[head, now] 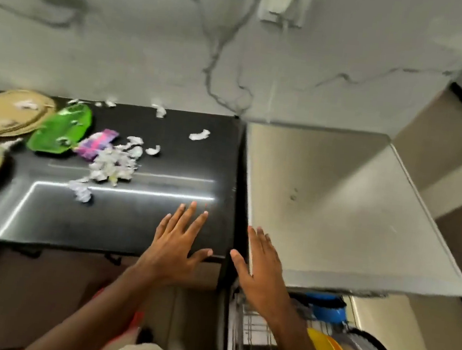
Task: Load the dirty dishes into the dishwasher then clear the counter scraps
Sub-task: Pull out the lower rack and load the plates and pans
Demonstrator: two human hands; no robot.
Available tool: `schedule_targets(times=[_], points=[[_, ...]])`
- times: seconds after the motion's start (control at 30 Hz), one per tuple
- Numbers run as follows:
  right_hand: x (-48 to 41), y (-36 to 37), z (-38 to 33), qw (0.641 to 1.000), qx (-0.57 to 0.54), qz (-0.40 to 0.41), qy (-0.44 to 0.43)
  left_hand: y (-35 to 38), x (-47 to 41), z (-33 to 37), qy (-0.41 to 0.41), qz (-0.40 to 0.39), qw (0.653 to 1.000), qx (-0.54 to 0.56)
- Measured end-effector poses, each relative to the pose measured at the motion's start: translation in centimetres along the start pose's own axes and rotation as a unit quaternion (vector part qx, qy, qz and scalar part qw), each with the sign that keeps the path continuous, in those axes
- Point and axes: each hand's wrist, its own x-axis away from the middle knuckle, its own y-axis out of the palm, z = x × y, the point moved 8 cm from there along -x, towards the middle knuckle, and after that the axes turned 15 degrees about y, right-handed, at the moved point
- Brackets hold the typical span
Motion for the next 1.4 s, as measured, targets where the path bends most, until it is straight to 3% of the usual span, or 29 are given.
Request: schedule_targets(times=[0.27, 0.47, 0.7, 0.9, 1.03, 1.17, 1.23, 1.4], points=[[-3.0, 12.2, -14.8, 0.992, 0.034, -0.097, -0.073, -4.5, 11.3, -15.8, -0.154, 0.004, 0.987, 0.050], [-4.2, 21.9, -24.6, 0.969, 0.132, -0.177, -0.111, -5.4, 19.7, -26.5, -0.275, 0.025, 0.952, 0.136], [-7.7, 27.5, -31.3, 0.927, 0.327, -0.159, -0.087, -7.0, 23.5, -32.2, -0.325, 0.100, 0.905, 0.257], [-10.3, 27.8, -33.4, 0.873, 0.432, -0.208, -0.087, -7.5, 20.6, -37.0, -0.377, 0.208, 0.826, 0.363], [-11.1, 27.6, -34.1, 0.849, 0.472, -0.211, -0.113, -7.8, 16.1, -39.7, -0.387, 0.267, 0.748, 0.468], [-11.8, 27.0, -35.3, 0.843, 0.469, -0.215, -0.150, -7.7, 11.9, -43.6, -0.396, 0.287, 0.725, 0.485], [-12.2, 26.5, -36.1, 0.840, 0.463, -0.229, -0.166, -7.9, 10.0, -44.9, -0.411, 0.322, 0.668, 0.530], [-13.2, 25.7, -36.4, 0.838, 0.427, -0.291, -0.178, -8.6, 6.6, -47.0, -0.430, 0.406, 0.482, 0.647]])
